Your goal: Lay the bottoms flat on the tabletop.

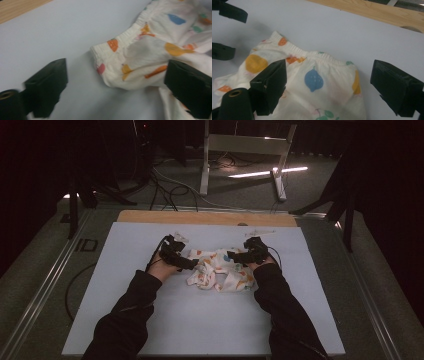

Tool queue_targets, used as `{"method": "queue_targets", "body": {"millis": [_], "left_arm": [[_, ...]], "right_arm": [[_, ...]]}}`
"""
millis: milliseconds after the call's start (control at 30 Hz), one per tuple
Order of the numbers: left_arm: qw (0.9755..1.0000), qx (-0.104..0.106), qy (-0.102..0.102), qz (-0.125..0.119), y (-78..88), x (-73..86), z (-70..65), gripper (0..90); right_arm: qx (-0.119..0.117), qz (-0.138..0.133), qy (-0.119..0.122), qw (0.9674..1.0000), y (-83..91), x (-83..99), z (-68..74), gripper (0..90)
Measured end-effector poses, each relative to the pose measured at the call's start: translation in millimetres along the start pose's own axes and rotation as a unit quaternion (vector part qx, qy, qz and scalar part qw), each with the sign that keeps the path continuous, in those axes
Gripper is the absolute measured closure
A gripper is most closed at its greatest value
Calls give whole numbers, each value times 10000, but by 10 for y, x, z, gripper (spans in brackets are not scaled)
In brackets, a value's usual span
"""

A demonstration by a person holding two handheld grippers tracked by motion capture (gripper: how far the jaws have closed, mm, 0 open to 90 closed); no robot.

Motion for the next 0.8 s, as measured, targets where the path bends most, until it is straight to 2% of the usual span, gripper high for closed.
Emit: {"method": "queue_targets", "body": {"millis": [33, 100, 133, 400, 600, 800], "left_arm": [[10000, 39, 41, -68, 27, -3, -13, 13], [9998, 139, 5, -168, 86, -5, -44, 12], [9997, 170, -14, -197, 110, -5, -54, 8], [9975, 530, -331, -317, 349, -1, -221, 4], [9948, 758, -572, -382, 528, 48, -390, 5], [9906, 937, -842, -535, 708, 175, -571, 12]], "right_arm": [[-92, -32, 80, 9999, 48, -5, 35, 133], [-135, -49, 86, 9999, 71, -5, 64, 131], [-168, -59, 162, 9997, 90, -1, 87, 124], [-283, -227, 424, 9984, 296, 27, 230, 121], [-386, -331, 572, 9971, 526, 80, 305, 124], [-481, -430, 657, 9958, 758, 207, 402, 124]]}}
Point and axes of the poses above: each handheld gripper's, and its own axes: y roughly backward along the jaws, x roughly out of its underside, z roughly to its left, the point moved 6 cm from there along -y, roughly forward along the jaws, and after that the axes turned 2 degrees about x, right-handed, at the moved point
